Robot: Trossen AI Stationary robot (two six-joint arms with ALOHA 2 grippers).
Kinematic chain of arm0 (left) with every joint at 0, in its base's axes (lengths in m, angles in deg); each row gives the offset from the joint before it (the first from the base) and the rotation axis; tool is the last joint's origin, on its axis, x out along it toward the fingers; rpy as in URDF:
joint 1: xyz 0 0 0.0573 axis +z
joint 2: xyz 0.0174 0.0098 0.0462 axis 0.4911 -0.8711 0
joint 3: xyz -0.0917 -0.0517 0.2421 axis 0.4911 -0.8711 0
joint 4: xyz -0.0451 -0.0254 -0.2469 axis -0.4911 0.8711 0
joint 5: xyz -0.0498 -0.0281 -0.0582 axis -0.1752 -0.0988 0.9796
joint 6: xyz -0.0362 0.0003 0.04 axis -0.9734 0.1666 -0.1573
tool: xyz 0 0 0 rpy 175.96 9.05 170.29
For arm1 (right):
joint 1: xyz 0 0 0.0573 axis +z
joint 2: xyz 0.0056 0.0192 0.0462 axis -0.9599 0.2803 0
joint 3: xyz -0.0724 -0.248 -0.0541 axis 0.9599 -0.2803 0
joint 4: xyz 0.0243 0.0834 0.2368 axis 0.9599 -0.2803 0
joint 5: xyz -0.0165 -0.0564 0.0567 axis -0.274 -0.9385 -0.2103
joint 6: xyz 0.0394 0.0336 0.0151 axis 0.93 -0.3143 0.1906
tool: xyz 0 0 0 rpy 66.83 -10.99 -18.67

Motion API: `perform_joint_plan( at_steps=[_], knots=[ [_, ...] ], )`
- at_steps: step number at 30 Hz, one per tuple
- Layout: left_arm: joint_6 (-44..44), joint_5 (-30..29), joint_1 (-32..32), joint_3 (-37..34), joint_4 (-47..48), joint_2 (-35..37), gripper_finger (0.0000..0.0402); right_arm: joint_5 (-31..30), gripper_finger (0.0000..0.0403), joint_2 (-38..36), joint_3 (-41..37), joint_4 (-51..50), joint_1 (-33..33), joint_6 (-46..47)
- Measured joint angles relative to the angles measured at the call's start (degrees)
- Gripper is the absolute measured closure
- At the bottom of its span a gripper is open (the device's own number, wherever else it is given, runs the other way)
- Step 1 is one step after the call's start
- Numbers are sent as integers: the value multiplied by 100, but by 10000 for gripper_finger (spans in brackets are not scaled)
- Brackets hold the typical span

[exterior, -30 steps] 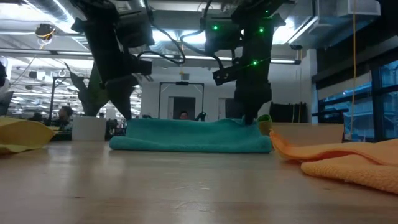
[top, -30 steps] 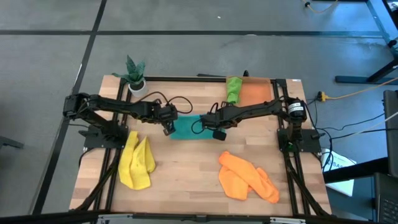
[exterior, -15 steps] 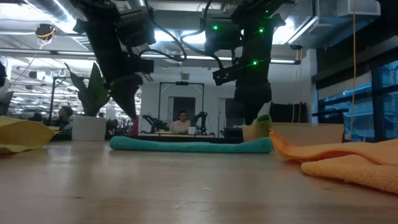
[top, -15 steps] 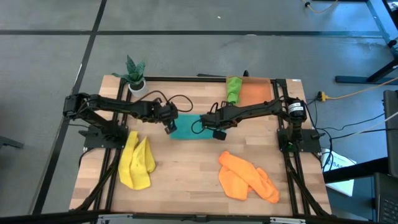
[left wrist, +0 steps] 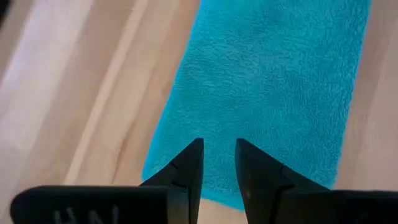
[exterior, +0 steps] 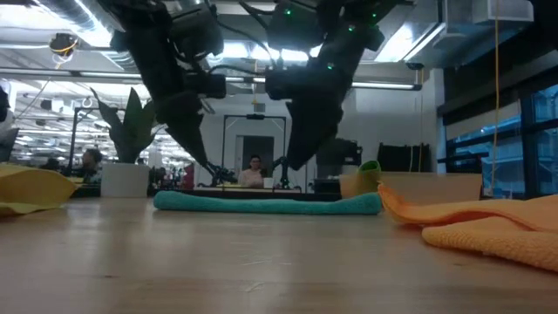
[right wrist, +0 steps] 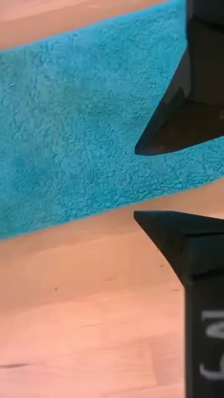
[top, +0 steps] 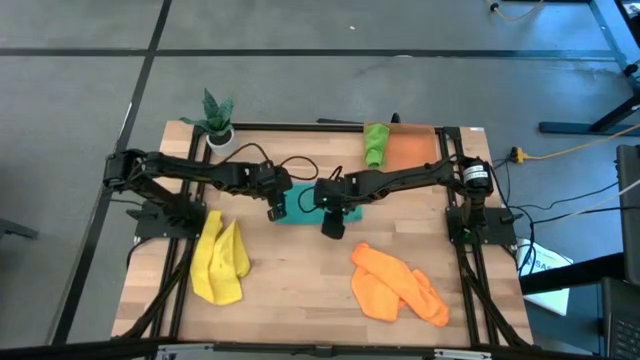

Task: Roll microfiber towels into tight, uniform cylinder then place into a basket
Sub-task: Fold the blue towel

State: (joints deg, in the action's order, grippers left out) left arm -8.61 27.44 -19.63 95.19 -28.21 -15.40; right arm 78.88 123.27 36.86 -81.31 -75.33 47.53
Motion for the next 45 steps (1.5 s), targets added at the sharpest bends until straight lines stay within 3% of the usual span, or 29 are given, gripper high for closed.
perform_joint_plan(
  at_steps=[9,15,28,35,45],
  knots=[
    [573,321,-3,-4,-174,-658,325,284,246,0,-433,-264,-6,1105],
    [601,292,13,-4,-179,-851,325,-26,246,7,-820,-245,42,1304],
    [481,465,-225,-2,283,-1072,325,-70,246,7,-949,-393,-360,731],
    [162,1230,-651,0,313,-1061,325,-523,246,7,-949,-365,-635,236],
    [-768,1295,-1482,-2,-43,-1081,325,-566,246,7,-951,515,-968,-376]
  ],
)
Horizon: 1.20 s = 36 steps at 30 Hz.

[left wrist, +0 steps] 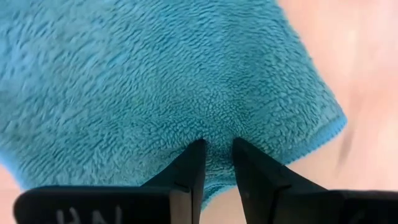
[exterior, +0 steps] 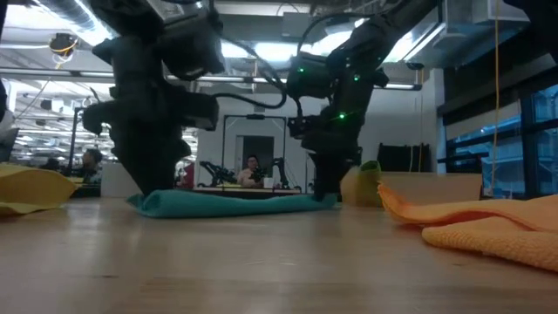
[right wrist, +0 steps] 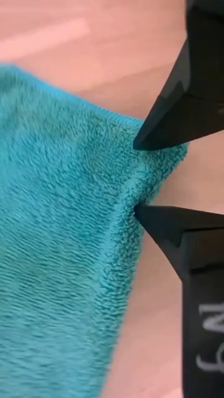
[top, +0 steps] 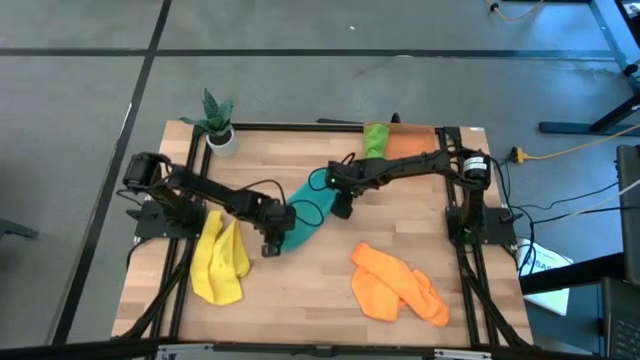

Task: Roll microfiber towels into tight, uniform cylinder then place into a basket
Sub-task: Fold the blue towel

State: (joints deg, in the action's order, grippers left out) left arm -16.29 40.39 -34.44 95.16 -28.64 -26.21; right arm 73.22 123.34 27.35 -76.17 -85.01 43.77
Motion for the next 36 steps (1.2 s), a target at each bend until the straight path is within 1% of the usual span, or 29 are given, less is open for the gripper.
perform_joint_plan(
  at_steps=[6,11,13,15,18,20,23,26,29,33,36],
  knots=[
    [-449,86,-397,-2,-629,0,325,1,246,0,0,440,-97,-249],
    [-483,67,-590,-2,-1214,0,325,2,246,0,0,815,-145,-433],
    [-483,53,-629,-2,-1273,0,325,4,246,0,0,859,-158,-439],
    [-547,-97,-654,-2,-1220,37,325,6,246,-31,0,773,-158,-410],
    [-634,-535,-682,-4,-1100,249,325,49,246,-196,112,453,-91,-412],
    [-634,-818,-668,-4,-871,426,325,52,246,-375,189,281,39,-403],
    [-632,-1128,-565,-2,-343,622,325,271,246,-676,259,287,273,-263],
    [-607,-1186,-420,-4,295,658,325,799,246,-808,269,558,508,-54],
    [-531,-1183,-329,-95,360,656,325,1200,246,-711,262,865,787,85],
    [-463,-1035,-334,-372,207,647,325,1307,246,-451,256,1394,1135,219],
    [-484,-841,-410,-523,189,645,325,1182,246,-271,262,1689,1253,433]
  ],
)
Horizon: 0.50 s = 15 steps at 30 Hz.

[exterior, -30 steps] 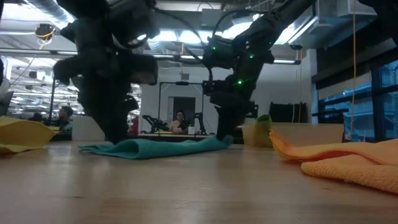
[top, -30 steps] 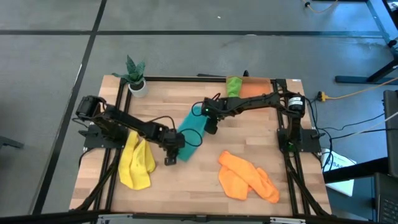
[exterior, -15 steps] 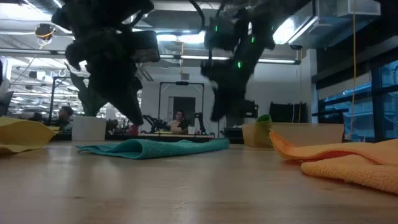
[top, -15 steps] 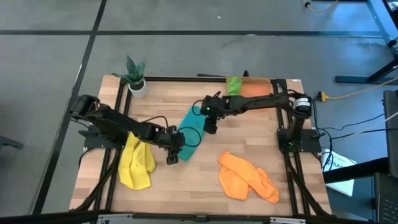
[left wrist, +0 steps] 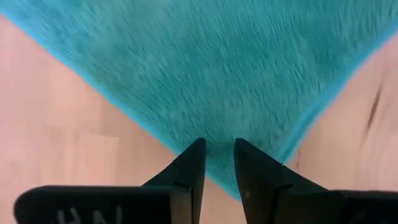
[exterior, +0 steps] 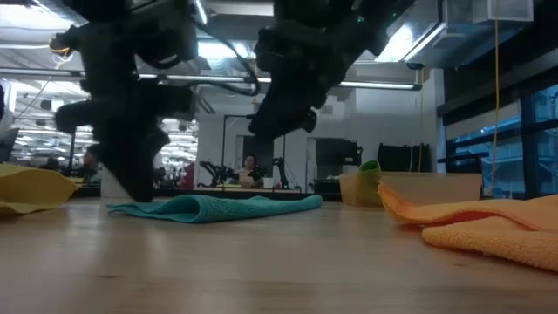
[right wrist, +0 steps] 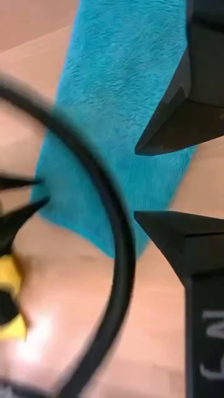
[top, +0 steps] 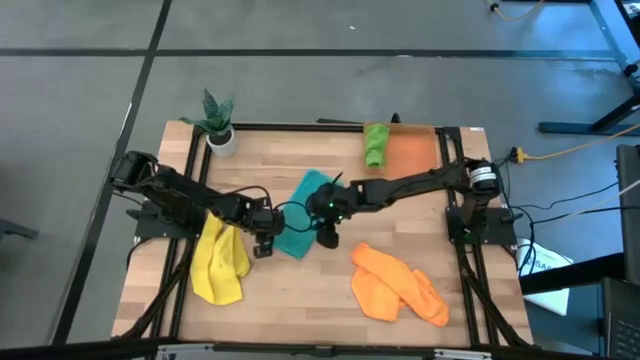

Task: Roll microfiber towels into tight, uniform cylinder then place into a basket
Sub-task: Fold the blue towel

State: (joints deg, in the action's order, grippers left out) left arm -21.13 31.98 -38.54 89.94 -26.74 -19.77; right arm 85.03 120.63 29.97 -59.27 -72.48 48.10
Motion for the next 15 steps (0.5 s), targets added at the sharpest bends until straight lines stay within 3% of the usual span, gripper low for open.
perform_joint_plan(
  at_steps=[4,15],
  knots=[
    [-7,34,-175,-84,-47,0,325,-361,246,300,-11,-23,13,74],
    [-794,159,-773,-188,-688,0,325,-662,246,664,-5,-61,-390,-46]
  ],
)
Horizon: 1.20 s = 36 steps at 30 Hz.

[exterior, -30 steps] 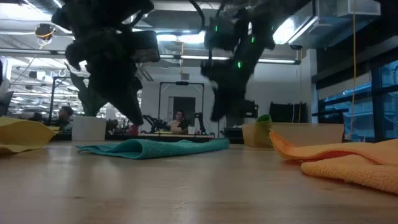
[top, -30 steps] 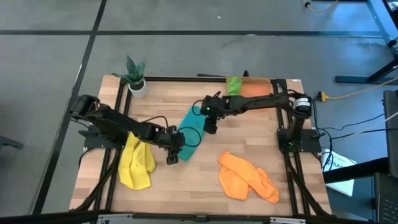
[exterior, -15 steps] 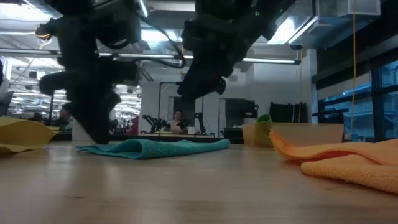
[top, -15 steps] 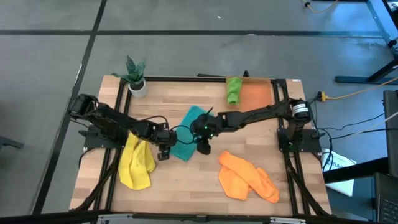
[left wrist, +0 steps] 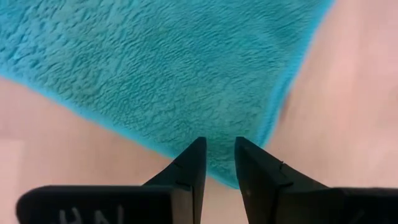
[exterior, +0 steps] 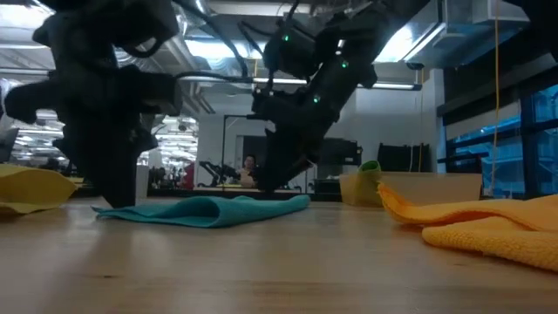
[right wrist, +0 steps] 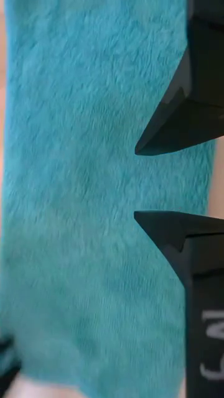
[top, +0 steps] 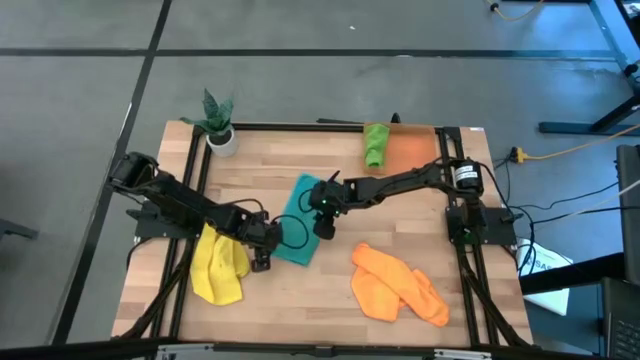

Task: Roll microfiber towels into tight, uniform cylinder then place into a basket
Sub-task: Fold the blue towel

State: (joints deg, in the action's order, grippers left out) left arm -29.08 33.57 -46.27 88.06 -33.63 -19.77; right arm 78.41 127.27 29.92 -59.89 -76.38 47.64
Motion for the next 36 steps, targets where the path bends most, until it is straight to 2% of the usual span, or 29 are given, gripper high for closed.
perform_joint_plan(
  at_steps=[10,16,18,21,25,36],
  knots=[
    [-560,-16,-425,0,-808,-206,325,41,246,-9,0,-111,-420,-219],
    [-557,-349,-407,68,-756,63,325,1053,246,-142,1,2,-113,-487],
    [-555,-464,-370,70,-650,94,325,1192,246,-144,1,38,77,-484],
    [-521,-657,-290,70,-350,109,325,1162,246,-144,1,58,355,-516],
    [-329,-918,-137,68,-152,109,325,775,246,-144,1,232,623,-642],
    [-38,-940,1,49,-230,109,325,760,246,259,-10,1047,863,-594]
  ],
)
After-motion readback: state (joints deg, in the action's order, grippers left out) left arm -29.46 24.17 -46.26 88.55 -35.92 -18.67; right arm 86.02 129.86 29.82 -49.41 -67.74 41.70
